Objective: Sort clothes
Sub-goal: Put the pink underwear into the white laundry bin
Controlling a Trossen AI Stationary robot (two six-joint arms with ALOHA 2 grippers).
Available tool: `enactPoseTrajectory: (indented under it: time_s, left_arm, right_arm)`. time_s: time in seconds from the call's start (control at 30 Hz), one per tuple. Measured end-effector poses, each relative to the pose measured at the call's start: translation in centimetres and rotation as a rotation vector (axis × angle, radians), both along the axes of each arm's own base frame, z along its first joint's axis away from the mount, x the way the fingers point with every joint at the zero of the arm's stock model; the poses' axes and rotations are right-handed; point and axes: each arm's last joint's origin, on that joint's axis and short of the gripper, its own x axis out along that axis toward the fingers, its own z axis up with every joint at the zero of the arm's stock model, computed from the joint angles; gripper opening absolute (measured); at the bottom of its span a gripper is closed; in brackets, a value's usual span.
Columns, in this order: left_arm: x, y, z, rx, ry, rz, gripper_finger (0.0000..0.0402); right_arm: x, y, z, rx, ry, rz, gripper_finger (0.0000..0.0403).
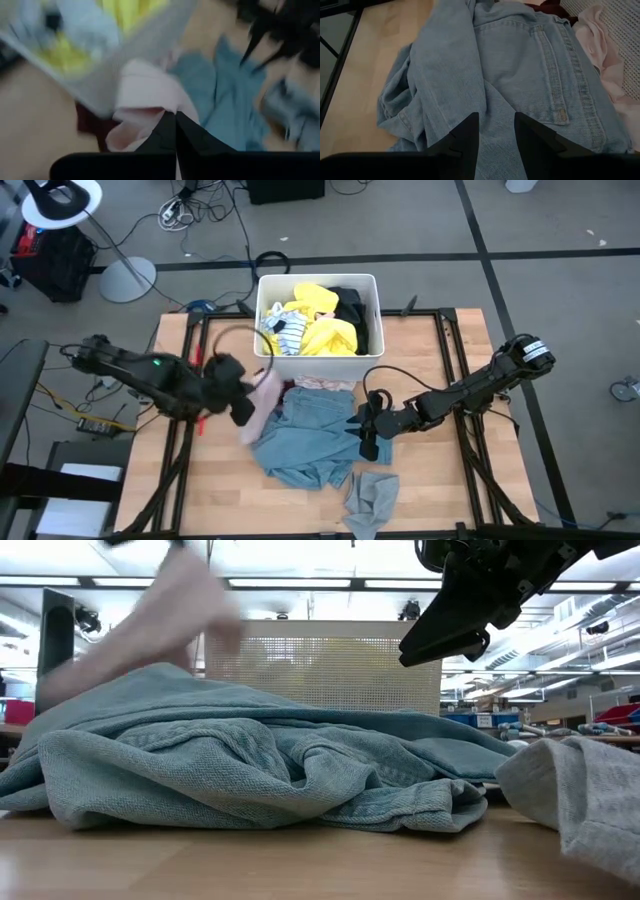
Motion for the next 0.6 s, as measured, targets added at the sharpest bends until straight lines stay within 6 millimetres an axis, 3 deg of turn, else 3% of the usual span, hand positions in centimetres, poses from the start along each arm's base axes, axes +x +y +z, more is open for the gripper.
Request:
enactPoseTrajectory:
  time_s: [0.17, 0.33, 0.47, 0.6]
  left_arm:
    - [0.2, 2.0, 5.2, 0.169, -0.133, 0.038, 0.0000]
    - [1.8, 5.6, 9.1, 0.296, -0.244, 0.072, 0.0000]
    - [3.3, 8.9, 11.2, 0.353, -0.314, 0.073, 0.0000]
    - [4.6, 12.0, 11.8, 0.357, -0.320, 0.065, 0.0000]
  right_arm:
    - [0.0, 0.0, 0.0, 0.000, -0.001, 0.000, 0.0126]
    - [0.0, 0.0, 0.0, 0.000, -0.001, 0.000, 0.0126]
    - [0.0, 0.0, 0.0, -0.001, 0.002, 0.000, 0.0126]
    - [0.0, 0.0, -0.1, -0.003, 0.007, 0.000, 0.0126]
